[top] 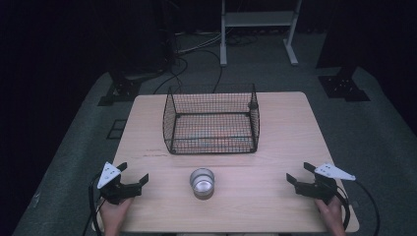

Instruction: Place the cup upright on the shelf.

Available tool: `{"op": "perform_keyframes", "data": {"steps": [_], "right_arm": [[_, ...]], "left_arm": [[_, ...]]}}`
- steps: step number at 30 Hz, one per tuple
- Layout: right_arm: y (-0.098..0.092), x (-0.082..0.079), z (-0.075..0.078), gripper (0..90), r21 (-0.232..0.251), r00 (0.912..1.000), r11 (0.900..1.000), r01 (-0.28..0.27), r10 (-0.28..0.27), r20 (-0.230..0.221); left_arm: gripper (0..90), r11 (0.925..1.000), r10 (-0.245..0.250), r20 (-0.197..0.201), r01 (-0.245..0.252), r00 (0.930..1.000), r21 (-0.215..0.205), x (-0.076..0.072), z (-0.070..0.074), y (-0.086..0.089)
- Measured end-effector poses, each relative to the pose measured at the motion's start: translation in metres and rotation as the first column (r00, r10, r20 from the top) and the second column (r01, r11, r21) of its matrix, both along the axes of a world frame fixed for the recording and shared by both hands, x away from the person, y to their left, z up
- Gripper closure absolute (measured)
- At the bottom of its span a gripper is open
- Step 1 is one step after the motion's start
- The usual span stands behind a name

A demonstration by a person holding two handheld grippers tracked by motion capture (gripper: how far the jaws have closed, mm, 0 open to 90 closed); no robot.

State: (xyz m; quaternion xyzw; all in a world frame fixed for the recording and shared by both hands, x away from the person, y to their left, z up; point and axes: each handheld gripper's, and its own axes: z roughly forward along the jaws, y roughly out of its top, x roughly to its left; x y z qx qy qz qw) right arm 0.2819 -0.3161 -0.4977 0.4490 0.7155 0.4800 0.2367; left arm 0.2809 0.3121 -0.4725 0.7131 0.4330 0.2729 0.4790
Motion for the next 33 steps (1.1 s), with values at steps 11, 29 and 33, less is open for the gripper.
{"op": "perform_keyframes", "data": {"steps": [11, 29, 33], "right_arm": [[0.0, 0.0, 0.0, 13.7, -0.002, 1.0, 1.0, 0.001, -0.001, 0.001], [0.001, 0.0, 0.0, 13.7, -0.008, 1.0, 1.0, 0.009, -0.009, 0.0], [0.001, 0.0, 0.0, 13.7, -0.008, 1.0, 1.0, 0.009, -0.009, -0.001]], "left_arm": [[0.7, 0.9982, -0.029, 0.016, 0.03, 0.9994, -0.052, 0.003, 0.004, -0.003], [0.7, 0.9857, -0.165, 0.031, 0.166, 0.9859, -0.031, 0.002, 0.006, -0.03], [0.7, 0.9805, -0.192, 0.04, 0.194, 0.9805, -0.031, 0.001, 0.007, -0.037]]}}
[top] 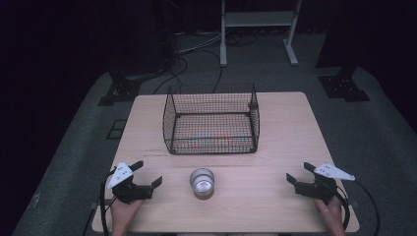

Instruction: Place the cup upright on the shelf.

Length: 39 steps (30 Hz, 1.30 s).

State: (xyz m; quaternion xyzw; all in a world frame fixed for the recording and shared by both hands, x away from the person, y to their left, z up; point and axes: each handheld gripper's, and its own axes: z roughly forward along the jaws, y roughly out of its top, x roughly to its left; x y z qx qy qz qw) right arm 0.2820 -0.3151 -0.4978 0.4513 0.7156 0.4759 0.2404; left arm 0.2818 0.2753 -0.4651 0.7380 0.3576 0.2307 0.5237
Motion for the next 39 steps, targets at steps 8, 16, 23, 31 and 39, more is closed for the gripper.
{"op": "perform_keyframes", "data": {"steps": [8, 16, 23, 31, 39], "right_arm": [[0.0, 0.0, 0.0, 13.7, -0.005, 1.0, 1.0, -0.001, 0.001, 0.003], [0.0, 0.0, 0.0, 13.7, -0.003, 1.0, 1.0, -0.002, 0.002, 0.0], [0.0, 0.001, 0.0, 13.7, -0.006, 1.0, 1.0, -0.001, 0.001, -0.001], [0.001, 0.0, 0.0, 13.7, -0.016, 1.0, 1.0, -0.003, 0.003, -0.002], [0.001, 0.001, 0.0, 13.7, -0.009, 1.0, 1.0, -0.001, 0.001, -0.002]], "left_arm": [[0.7, 0.9991, -0.039, -0.001, 0.039, 0.9992, -0.016, 0.001, 0.002, -0.007], [0.7, 0.9969, -0.07, 0.0, 0.07, 0.9975, -0.035, 0.0, 0.007, -0.01], [0.7, 0.9918, -0.119, -0.043, 0.116, 0.992, -0.052, 0.008, 0.006, -0.014], [0.7, 0.9845, -0.173, -0.032, 0.172, 0.9844, -0.033, 0.009, 0.015, -0.024], [0.7, 0.9713, -0.238, -0.029, 0.238, 0.9709, 0.003, 0.008, 0.028, -0.037]]}}
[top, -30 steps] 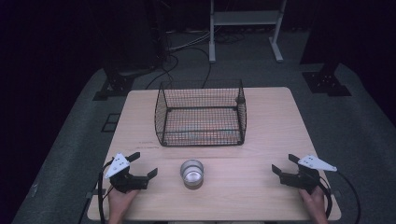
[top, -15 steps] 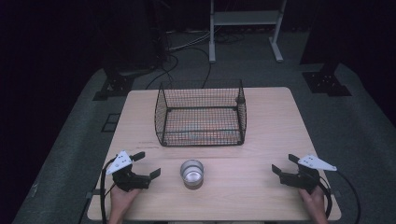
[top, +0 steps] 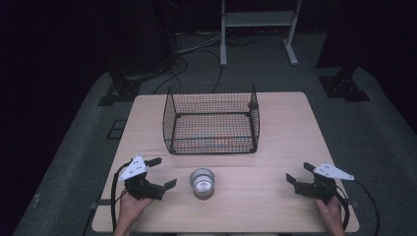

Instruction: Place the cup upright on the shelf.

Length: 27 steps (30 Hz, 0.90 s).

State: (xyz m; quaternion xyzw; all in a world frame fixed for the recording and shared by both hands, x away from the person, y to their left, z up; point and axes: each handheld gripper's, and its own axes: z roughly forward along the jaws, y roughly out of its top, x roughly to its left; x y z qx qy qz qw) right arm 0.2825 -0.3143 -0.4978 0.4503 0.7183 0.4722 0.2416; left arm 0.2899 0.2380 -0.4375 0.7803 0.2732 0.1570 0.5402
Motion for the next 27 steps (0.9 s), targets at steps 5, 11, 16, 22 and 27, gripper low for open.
{"op": "perform_keyframes", "data": {"steps": [5, 11, 16, 22, 27], "right_arm": [[0.0, 0.0, 0.0, 13.7, -0.001, 1.0, 1.0, 0.004, -0.004, 0.001], [0.0, 0.0, 0.0, 13.7, -0.001, 1.0, 1.0, 0.004, -0.004, 0.001], [0.0, 0.0, 0.0, 13.7, -0.001, 1.0, 1.0, 0.001, -0.001, 0.002], [0.0, -0.001, 0.0, 13.7, -0.004, 1.0, 1.0, -0.003, 0.003, 0.007], [0.0, -0.001, 0.0, 13.7, -0.002, 1.0, 1.0, -0.001, 0.001, 0.006]], "left_arm": [[0.7, 0.9986, -0.051, 0.008, 0.051, 0.9987, 0.017, -0.002, 0.008, -0.012], [0.7, 0.9936, -0.1, 0.017, 0.099, 0.9948, 0.056, -0.005, 0.015, -0.026], [0.7, 0.9849, -0.142, -0.002, 0.142, 0.9898, 0.099, -0.003, 0.016, -0.037], [0.7, 0.9772, -0.174, -0.009, 0.173, 0.9848, 0.122, -0.003, 0.016, -0.049], [0.7, 0.9724, -0.186, -0.015, 0.186, 0.9825, 0.141, -0.003, 0.014, -0.056]]}}
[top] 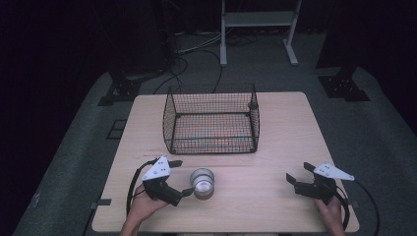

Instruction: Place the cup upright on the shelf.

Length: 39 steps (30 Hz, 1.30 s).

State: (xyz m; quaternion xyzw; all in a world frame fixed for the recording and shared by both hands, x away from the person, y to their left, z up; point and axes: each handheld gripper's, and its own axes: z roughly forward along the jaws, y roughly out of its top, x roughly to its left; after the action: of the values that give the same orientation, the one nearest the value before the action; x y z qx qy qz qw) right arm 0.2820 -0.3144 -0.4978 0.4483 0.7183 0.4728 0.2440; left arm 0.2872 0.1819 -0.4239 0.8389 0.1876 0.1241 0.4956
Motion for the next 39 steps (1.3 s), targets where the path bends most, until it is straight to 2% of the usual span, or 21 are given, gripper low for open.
{"op": "perform_keyframes", "data": {"steps": [8, 11, 13, 16, 21, 27, 33, 39], "right_arm": [[0.0, 0.0, 0.0, 13.7, -0.002, 1.0, 1.0, -0.003, 0.003, 0.0], [0.0, 0.0, 0.0, 13.7, -0.003, 1.0, 1.0, -0.005, 0.005, 0.002], [0.0, 0.0, 0.0, 13.7, -0.002, 1.0, 1.0, -0.007, 0.007, 0.001], [0.0, 0.0, 0.0, 13.6, 0.001, 1.0, 1.0, -0.007, 0.007, 0.0], [0.0, 0.0, 0.0, 13.6, 0.003, 1.0, 1.0, -0.009, 0.009, 0.0], [0.0, 0.0, 0.0, 13.6, 0.003, 0.9999, 1.0, -0.011, 0.011, 0.001], [0.0, 0.0, 0.0, 13.5, 0.003, 0.9999, 1.0, -0.01, 0.01, 0.0], [0.0, 0.0, 0.0, 13.5, 0.004, 0.9999, 1.0, -0.01, 0.01, 0.0]], "left_arm": [[0.7, 0.9993, -0.018, -0.013, 0.019, 0.9997, 0.033, 0.001, -0.001, -0.01], [0.7, 0.9981, -0.023, -0.019, 0.024, 0.9996, 0.057, 0.003, -0.004, -0.014], [0.7, 0.9965, -0.028, -0.036, 0.031, 0.999, 0.078, 0.005, -0.008, -0.019], [0.7, 0.996, -0.034, -0.05, 0.038, 0.9982, 0.081, 0.007, -0.01, -0.022], [0.7, 0.9918, -0.041, -0.075, 0.05, 0.9963, 0.118, 0.01, -0.016, -0.027], [0.7, 0.988, -0.05, -0.081, 0.061, 0.9955, 0.142, 0.011, -0.019, -0.033], [0.7, 0.9799, -0.05, -0.097, 0.068, 0.994, 0.188, 0.014, -0.024, -0.039], [0.7, 0.9769, -0.048, -0.1, 0.068, 0.9938, 0.203, 0.018, -0.027, -0.044]]}}
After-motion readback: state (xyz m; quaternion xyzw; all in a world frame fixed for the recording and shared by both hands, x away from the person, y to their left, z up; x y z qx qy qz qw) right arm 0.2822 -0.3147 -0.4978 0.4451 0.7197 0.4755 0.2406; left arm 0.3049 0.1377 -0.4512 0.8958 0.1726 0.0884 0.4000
